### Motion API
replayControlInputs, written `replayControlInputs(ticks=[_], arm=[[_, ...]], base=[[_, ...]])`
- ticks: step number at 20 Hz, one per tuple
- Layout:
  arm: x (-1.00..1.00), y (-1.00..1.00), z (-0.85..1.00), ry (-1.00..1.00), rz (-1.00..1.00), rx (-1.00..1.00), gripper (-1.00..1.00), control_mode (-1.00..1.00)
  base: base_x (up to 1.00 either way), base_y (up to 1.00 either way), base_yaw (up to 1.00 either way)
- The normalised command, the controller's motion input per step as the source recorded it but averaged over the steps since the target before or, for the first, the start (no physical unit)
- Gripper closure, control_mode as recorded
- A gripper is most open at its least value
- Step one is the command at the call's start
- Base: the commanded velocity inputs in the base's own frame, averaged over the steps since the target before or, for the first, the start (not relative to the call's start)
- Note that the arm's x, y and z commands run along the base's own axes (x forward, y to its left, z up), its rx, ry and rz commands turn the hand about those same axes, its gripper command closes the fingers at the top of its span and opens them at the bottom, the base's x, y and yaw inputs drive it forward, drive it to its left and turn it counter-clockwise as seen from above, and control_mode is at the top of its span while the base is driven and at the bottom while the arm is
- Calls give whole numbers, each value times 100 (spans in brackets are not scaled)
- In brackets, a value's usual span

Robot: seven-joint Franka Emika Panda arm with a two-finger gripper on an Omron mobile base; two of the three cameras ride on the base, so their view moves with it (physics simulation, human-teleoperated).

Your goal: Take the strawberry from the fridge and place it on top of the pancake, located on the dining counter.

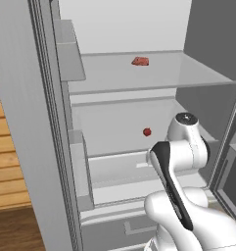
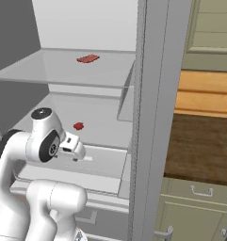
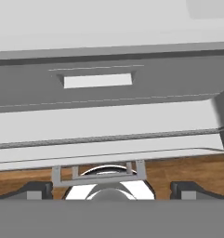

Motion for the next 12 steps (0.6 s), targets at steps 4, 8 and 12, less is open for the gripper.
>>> replayControlInputs(ticks=[4,8,12], arm=[[11,5,52,-43,2,0,-100,-100],[44,5,55,-28,3,9,-100,-100],[55,9,29,-27,1,7,-100,-100]], base=[[0,0,0],[0,0,0],[0,0,0]])
